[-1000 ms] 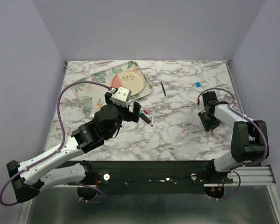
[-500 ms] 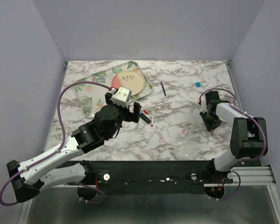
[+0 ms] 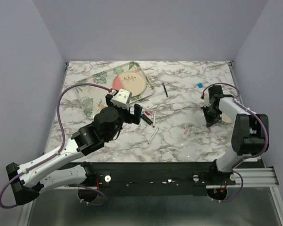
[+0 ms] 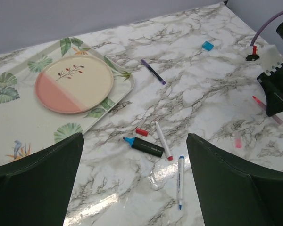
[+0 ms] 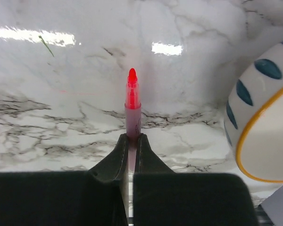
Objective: Insert the pens into the pen caps
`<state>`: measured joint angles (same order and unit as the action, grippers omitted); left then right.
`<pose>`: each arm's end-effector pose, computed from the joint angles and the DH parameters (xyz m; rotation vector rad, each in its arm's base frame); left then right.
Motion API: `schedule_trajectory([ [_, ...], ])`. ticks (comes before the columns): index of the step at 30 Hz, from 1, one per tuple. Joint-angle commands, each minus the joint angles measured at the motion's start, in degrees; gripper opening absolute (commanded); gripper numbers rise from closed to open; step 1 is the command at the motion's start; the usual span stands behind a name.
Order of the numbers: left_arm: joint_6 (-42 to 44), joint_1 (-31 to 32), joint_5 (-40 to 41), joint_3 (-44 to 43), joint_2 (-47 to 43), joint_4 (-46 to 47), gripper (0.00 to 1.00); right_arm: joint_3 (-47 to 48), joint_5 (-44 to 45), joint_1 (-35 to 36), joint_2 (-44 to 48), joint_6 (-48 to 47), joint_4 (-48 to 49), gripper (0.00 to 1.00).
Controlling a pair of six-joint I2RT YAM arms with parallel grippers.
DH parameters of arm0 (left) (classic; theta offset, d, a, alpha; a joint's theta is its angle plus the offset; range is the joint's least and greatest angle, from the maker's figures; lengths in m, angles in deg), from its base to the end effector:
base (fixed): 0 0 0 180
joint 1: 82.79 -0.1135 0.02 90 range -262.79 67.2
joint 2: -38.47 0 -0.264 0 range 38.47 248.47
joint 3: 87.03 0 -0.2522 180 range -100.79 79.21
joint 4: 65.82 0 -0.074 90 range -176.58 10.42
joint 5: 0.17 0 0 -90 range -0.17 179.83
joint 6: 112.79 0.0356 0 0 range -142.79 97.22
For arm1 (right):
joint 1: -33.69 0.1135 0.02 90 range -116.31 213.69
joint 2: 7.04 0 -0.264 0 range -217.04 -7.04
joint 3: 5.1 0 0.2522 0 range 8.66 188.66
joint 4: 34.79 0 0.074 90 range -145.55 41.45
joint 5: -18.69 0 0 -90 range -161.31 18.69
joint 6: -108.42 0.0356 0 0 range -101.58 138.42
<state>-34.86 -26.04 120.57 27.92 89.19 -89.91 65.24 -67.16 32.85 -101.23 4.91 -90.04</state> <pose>0.1250 -0.1575 0.3625 0.2804 1.7125 -0.4217 0.2906 -0.0068 0.1673 -0.3163 2.9417 -0.1416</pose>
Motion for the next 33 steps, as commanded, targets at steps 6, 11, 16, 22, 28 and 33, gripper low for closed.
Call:
schedule_trajectory([
  [6,-1.72,0.2,-6.74,-1.62,2.01,-0.83,0.93,9.68,-5.36,2.42,9.18,16.99,-4.99,0.01],
  [11,-3.74,0.2,-13.15,-2.32,4.03,-0.57,0.91,9.29,-25.68,6.02,18.23,33.53,3.84,0.01],
  [16,-12.33,-0.85,-24.89,-3.03,6.23,0.04,0.88,-0.67,-30.43,18.73,31.59,50.59,27.84,0.01],
  [22,-22.11,-1.91,-38.2,0.22,6.15,9.44,0.84,-8.32,-30.61,29.91,38.02,61.85,44.92,0.01],
  [28,-23.17,-1.91,-41.46,-0.92,6.58,10.06,0.76,-13.05,-27.7,34.67,42.42,65.9,51.24,0.01],
  [33,-23.17,-1.91,-42.96,-1.36,8.17,10.06,0.65,-14.48,-27.26,35.38,44.27,66.78,53.54,0.01],
])
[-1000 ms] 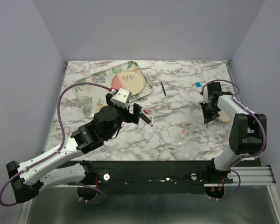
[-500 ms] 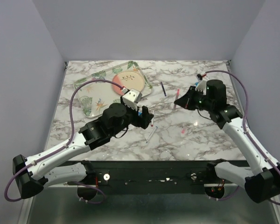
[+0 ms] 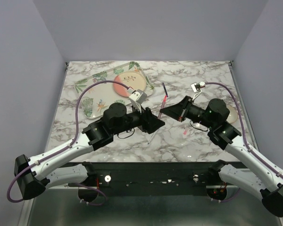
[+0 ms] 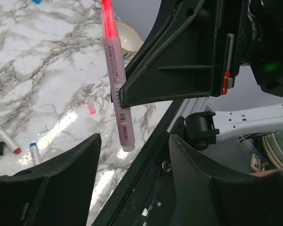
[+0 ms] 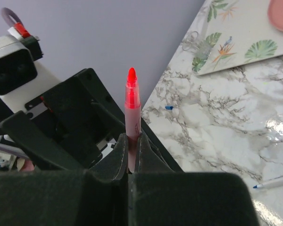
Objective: Insert the pens into the pen caps
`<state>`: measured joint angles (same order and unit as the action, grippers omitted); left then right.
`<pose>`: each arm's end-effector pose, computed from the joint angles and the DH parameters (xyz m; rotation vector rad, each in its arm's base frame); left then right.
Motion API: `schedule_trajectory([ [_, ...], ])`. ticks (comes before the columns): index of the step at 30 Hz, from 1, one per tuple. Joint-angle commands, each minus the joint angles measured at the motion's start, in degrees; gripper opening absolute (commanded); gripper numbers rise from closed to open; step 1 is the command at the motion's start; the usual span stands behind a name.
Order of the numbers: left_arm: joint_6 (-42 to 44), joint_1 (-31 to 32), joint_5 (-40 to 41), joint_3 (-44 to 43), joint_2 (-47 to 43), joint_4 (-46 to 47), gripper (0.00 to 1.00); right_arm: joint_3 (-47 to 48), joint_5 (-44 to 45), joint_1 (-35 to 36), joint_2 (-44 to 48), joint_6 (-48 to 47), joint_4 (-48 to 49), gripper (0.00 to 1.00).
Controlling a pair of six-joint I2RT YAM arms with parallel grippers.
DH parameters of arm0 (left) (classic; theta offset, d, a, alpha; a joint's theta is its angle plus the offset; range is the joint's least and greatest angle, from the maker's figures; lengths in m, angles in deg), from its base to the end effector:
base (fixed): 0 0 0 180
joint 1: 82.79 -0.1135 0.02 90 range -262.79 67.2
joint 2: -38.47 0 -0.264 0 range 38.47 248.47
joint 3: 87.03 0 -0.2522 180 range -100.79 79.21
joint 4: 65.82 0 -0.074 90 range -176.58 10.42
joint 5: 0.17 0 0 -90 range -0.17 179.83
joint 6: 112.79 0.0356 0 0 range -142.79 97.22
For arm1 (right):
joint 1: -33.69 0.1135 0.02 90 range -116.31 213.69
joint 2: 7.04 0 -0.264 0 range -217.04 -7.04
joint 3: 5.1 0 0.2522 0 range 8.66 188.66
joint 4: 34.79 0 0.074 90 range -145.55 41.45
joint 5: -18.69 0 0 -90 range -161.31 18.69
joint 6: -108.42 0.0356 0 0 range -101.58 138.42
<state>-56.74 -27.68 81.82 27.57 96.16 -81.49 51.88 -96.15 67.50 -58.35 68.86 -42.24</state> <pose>0.1315 -0.1972 0.3553 0.4573 1.8251 -1.2394 0.1680 0.1305 0.3412 -0.1182 1.8095 1.4428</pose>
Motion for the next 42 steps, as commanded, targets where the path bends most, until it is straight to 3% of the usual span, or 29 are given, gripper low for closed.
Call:
schedule_trajectory([
  [1,-1.38,-0.27,-4.38,-1.01,1.2,2.87,0.63,-1.04,1.64,0.83,1.47,2.57,5.47,0.01],
  [14,-0.32,-0.8,-4.99,-2.94,3.04,2.7,0.53,-3.67,-1.26,1.71,2.44,1.6,5.38,0.01],
  [16,-0.94,-0.97,-5.52,-2.77,3.13,3.67,0.48,-4.28,-1.09,1.79,3.14,1.51,5.91,0.01],
  [17,-0.94,-0.97,-5.7,-2.77,3.48,3.84,0.44,-4.72,-0.91,1.79,3.41,1.51,5.91,0.01],
  [20,-1.38,-1.41,-5.7,-3.29,4.45,3.15,0.17,-5.16,-1.35,1.79,3.67,0.98,5.56,0.01],
  [21,-1.55,-1.76,-5.79,-3.38,4.71,2.71,0.0,-5.17,-1.79,1.79,3.59,0.72,5.65,0.01],
  [22,-1.9,-2.02,-6.05,-3.47,4.88,2.53,0.0,-5.08,-2.31,1.79,3.41,0.46,5.56,0.02],
  [23,-2.08,-2.9,-6.49,-3.3,5.06,2.44,0.0,-4.82,-2.67,1.79,3.41,0.37,5.3,0.06],
  [24,-2.17,-3.43,-7.1,-3.03,5.06,2.87,0.0,-4.29,-2.5,1.79,3.41,0.71,4.08,0.21],
  [28,-0.68,-5.8,-8.43,-2.15,4.71,2.27,0.0,-2.71,1.1,1.79,4.37,2.56,-1.54,0.55],
  [30,2.3,-7.2,-7.11,-2.68,3.92,-0.96,0.0,-1.48,6.01,1.79,5.34,3.7,-9.59,0.64],
  [35,10.74,-8.79,3.31,-3.82,1.29,-8.01,0.0,0.99,21.38,1.79,7.01,6.42,-25.44,0.68],
  [36,11.53,-8.71,6.14,-3.65,0.76,-9.41,0.0,1.07,30.2,1.79,6.75,10.95,-31.9,0.68],
  [38,12.51,-8.27,10.1,-1.64,-1.16,-9.34,0.0,0.99,40.25,1.71,5.79,15.99,-38.01,0.68],
  [42,13.04,-8.27,11.35,4.69,-5.74,-3.38,0.0,2.39,48.12,1.36,0.61,20.91,-48.46,0.68],
])
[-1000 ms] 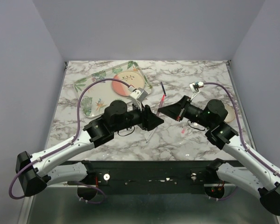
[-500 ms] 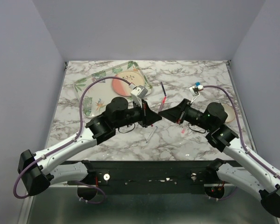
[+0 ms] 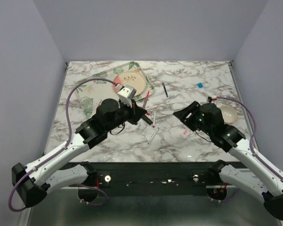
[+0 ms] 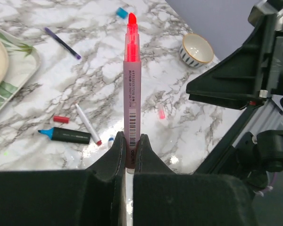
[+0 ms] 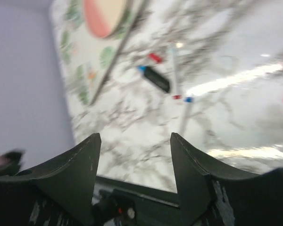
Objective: Insert the pens into the pen caps
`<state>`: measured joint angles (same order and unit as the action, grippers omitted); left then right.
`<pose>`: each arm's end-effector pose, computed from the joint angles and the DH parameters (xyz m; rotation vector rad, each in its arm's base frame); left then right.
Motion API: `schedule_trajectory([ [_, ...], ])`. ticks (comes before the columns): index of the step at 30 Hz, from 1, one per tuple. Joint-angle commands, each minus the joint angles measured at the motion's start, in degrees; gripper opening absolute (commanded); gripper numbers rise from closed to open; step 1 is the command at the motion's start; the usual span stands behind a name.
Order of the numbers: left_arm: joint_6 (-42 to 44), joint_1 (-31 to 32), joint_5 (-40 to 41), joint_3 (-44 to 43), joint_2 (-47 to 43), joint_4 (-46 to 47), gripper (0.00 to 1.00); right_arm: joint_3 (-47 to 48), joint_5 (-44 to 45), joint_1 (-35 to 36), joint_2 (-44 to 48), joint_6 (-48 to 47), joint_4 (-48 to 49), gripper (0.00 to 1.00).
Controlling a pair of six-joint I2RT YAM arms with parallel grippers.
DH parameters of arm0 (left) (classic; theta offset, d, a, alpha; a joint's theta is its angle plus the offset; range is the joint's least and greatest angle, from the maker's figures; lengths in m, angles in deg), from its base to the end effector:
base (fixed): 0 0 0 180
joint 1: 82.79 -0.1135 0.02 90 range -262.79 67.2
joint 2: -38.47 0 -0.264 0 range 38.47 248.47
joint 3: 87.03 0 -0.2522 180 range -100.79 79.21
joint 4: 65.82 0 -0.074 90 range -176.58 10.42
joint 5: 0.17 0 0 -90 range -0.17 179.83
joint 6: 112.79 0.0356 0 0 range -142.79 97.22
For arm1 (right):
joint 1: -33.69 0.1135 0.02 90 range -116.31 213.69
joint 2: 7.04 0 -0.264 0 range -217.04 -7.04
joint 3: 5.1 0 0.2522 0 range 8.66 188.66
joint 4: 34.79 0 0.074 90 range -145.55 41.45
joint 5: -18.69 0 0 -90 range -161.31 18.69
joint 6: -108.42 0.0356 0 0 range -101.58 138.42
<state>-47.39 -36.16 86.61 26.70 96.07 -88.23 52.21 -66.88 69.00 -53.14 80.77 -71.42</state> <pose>0.1594 -0.1717 0.3484 0.4065 1.8676 -0.9171 0.1511 0.1037 0.3058 0.5566 2.0889 0.9730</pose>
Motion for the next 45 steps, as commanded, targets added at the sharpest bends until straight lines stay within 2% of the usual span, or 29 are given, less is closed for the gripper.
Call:
schedule_trajectory([
  [1,3.77,0.21,7.0,6.45,-6.36,3.89,0.0,2.67,19.3,-0.59,-7.56,9.72,-20.97,0.68],
  [7,4.21,0.65,6.14,6.63,-7.68,3.98,0.0,5.05,17.99,-2.52,-18.04,8.67,-24.32,0.66],
  [15,3.51,0.92,3.58,7.07,-8.03,5.39,0.0,4.35,14.74,-6.56,-25.77,5.69,-19.67,0.65],
  [27,3.24,1.01,3.4,7.07,-7.59,5.31,0.0,4.26,9.55,-10.26,-31.93,-0.12,-14.13,0.64],
  [33,3.33,1.0,3.84,7.16,-7.59,5.13,0.0,6.64,9.81,-10.44,-35.98,0.23,-15.8,0.64],
  [45,3.33,1.01,3.84,7.07,-7.77,5.13,0.0,2.51,11.56,-10.7,-36.6,2.16,-14.66,0.56],
])
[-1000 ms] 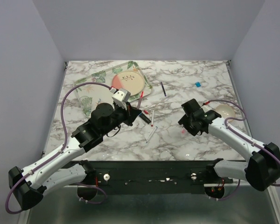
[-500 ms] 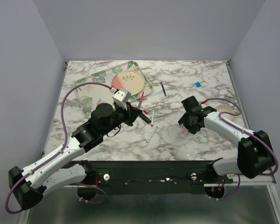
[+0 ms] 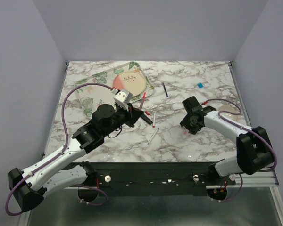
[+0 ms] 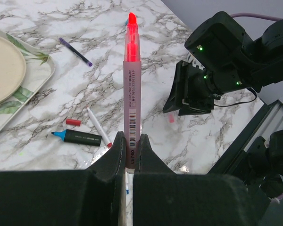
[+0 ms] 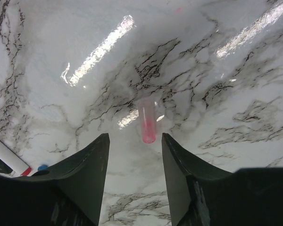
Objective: Insert the pens into the pen caps
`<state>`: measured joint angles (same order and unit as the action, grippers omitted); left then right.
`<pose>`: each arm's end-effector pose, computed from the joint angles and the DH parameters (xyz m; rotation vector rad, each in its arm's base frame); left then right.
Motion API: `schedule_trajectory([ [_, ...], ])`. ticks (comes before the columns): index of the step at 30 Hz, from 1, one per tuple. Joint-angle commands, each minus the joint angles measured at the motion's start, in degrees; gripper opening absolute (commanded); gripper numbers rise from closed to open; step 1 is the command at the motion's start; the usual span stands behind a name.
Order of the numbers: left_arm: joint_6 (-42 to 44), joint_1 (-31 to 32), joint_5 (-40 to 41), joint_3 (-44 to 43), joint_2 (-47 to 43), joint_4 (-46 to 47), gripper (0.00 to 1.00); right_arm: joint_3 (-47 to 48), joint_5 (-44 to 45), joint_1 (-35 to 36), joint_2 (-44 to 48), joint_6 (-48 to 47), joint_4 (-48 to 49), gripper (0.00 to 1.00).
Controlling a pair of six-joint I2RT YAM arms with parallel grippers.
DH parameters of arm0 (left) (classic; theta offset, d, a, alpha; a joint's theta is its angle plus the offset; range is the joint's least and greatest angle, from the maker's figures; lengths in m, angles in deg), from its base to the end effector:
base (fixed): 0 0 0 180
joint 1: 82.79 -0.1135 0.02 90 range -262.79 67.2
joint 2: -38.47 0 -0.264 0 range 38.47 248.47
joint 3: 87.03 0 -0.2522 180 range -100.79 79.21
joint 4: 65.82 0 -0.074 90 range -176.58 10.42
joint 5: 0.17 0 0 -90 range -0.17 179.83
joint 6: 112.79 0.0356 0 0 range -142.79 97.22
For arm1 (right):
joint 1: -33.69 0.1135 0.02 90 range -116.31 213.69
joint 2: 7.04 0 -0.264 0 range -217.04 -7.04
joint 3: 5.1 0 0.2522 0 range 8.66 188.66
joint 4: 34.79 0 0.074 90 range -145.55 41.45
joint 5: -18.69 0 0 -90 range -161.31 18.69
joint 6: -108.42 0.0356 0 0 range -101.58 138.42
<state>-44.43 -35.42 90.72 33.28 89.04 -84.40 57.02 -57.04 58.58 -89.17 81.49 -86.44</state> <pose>0.1423 -0.1537 0.3394 0.3929 1.7738 -0.8602 0.2350 0.0994 0.1857 0.9484 2.5710 0.0603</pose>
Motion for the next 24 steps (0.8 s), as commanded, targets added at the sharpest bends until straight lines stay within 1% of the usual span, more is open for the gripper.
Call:
schedule_trajectory([
  [1,0.38,0.26,-0.18,0.49,-0.73,1.3,0.0,-2.39,2.08,-0.27,-0.75,1.53,0.53,0.55],
  [6,0.38,0.26,-0.18,0.58,-0.82,1.39,0.0,-2.48,2.96,-0.36,-2.86,0.57,3.78,0.53],
  [9,0.38,0.26,-0.18,0.58,-0.73,1.39,0.0,-2.13,3.58,-0.45,-5.22,0.57,3.88,0.52],
  [15,0.38,0.26,0.17,0.67,-0.91,1.48,0.0,-1.25,5.24,-0.45,-7.78,0.74,2.64,0.45],
  [18,0.38,0.35,0.08,0.58,-0.82,1.39,0.0,-1.69,6.21,-0.45,-7.35,0.92,2.91,0.35],
  [19,0.38,0.26,0.08,0.49,-0.82,1.48,0.0,-1.78,6.3,-0.54,-7.26,1.0,2.91,0.29],
  [21,0.38,0.35,0.17,0.67,-0.73,1.39,0.0,-2.04,6.48,-0.54,-6.91,1.0,3.43,0.24],
  [22,0.38,0.26,0.34,0.67,-0.73,1.39,0.0,-2.3,6.39,-0.54,-6.73,0.66,3.78,0.17],
  [24,0.64,0.35,0.43,0.58,-0.56,1.3,0.0,-2.65,6.66,-0.54,-6.29,0.04,4.92,0.12],
])
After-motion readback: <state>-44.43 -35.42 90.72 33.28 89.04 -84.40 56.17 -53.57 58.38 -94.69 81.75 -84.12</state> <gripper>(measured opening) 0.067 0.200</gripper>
